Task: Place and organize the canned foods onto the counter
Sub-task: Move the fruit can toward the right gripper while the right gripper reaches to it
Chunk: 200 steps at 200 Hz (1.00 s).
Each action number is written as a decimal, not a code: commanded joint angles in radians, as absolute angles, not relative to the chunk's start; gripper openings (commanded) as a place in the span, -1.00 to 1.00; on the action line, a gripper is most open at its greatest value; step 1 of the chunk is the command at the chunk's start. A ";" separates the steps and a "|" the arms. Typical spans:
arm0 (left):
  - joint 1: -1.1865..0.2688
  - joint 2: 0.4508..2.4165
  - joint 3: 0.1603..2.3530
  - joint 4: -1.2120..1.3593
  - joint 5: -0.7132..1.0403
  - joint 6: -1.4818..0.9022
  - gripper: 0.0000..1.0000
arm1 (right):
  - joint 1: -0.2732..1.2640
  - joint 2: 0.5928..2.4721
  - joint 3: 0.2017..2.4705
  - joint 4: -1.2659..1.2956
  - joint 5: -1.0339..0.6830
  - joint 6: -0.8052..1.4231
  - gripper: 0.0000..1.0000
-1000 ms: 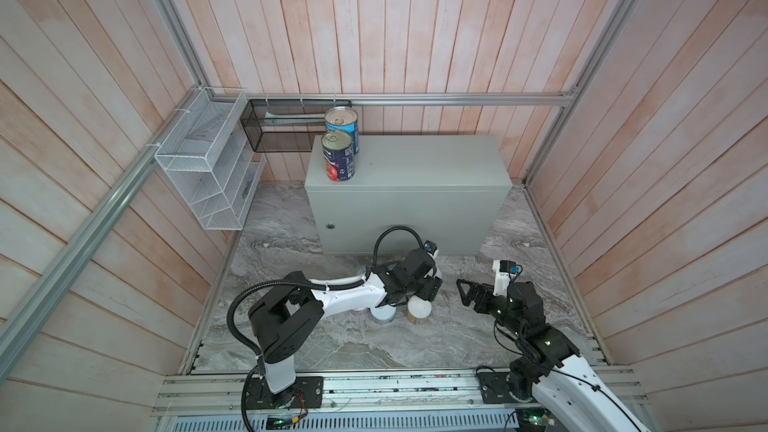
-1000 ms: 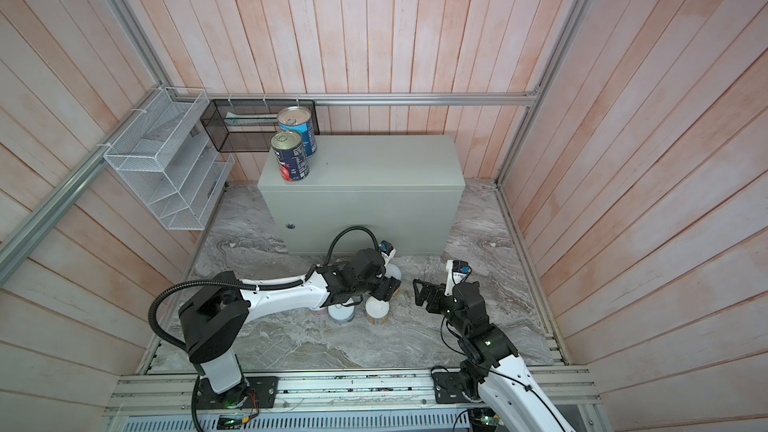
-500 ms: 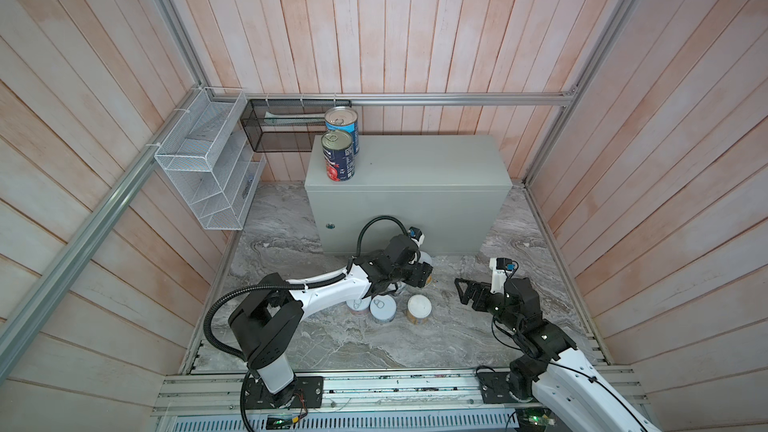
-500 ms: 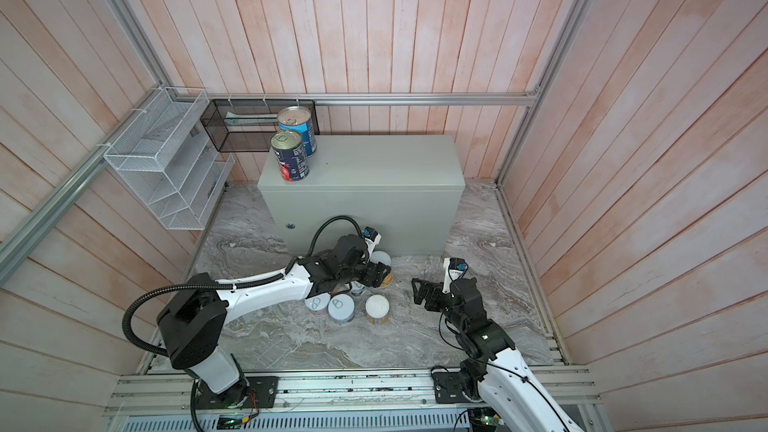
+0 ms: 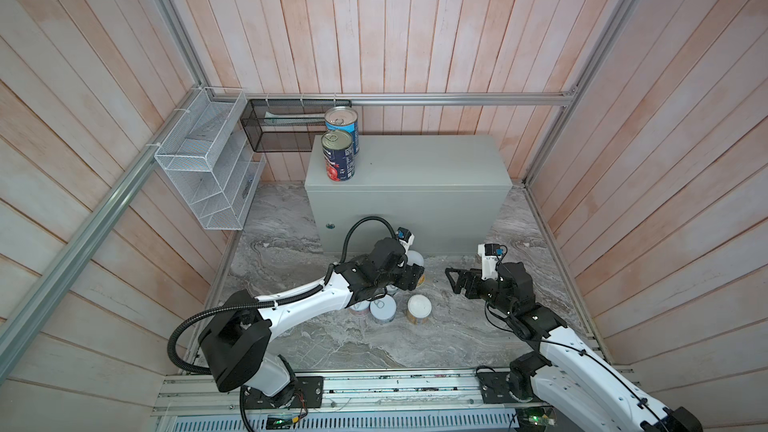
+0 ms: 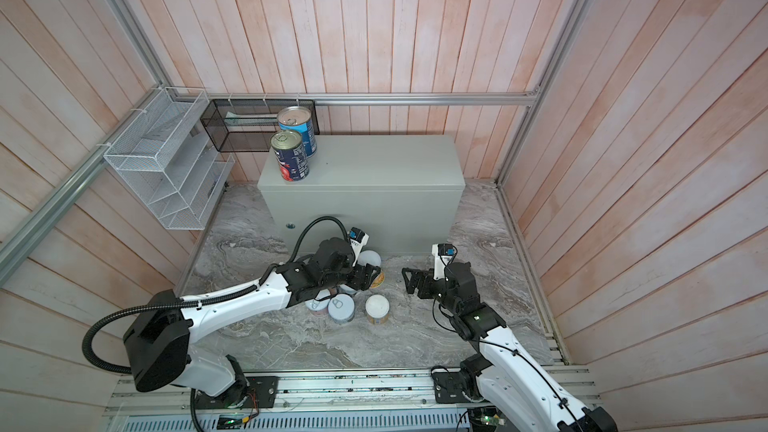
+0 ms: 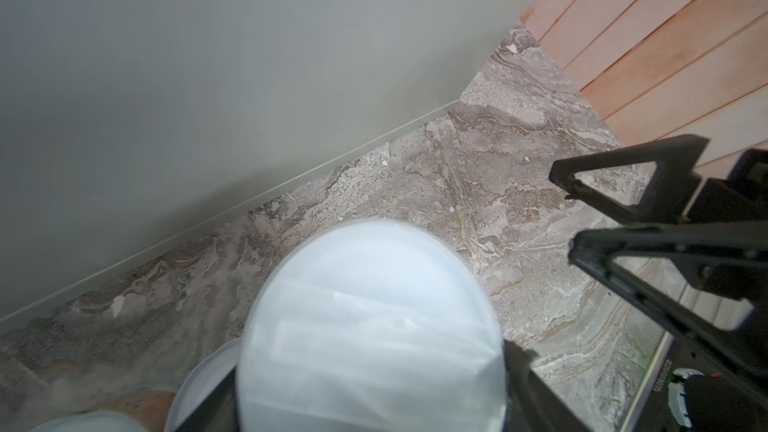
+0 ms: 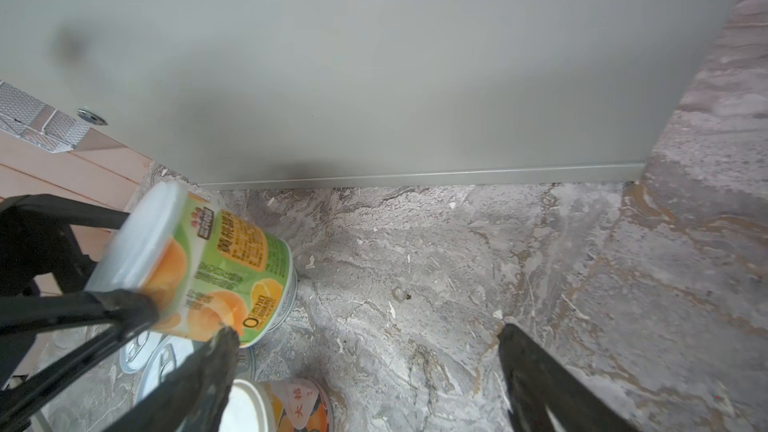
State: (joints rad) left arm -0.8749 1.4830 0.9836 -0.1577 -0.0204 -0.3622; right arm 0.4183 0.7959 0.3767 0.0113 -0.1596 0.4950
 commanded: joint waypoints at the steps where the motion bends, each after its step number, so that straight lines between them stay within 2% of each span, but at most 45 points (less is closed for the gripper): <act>1: -0.859 1.387 0.950 -0.101 -0.075 -0.344 -0.03 | 0.434 0.826 0.391 0.102 -0.199 0.495 0.93; 100: -0.768 1.180 0.875 -0.225 -0.054 -0.387 -0.04 | 0.615 1.050 0.493 0.218 -0.134 0.473 0.92; 200: -0.633 1.138 0.914 -0.379 0.076 -0.413 -0.04 | 0.752 1.173 0.476 0.397 -0.140 0.339 0.92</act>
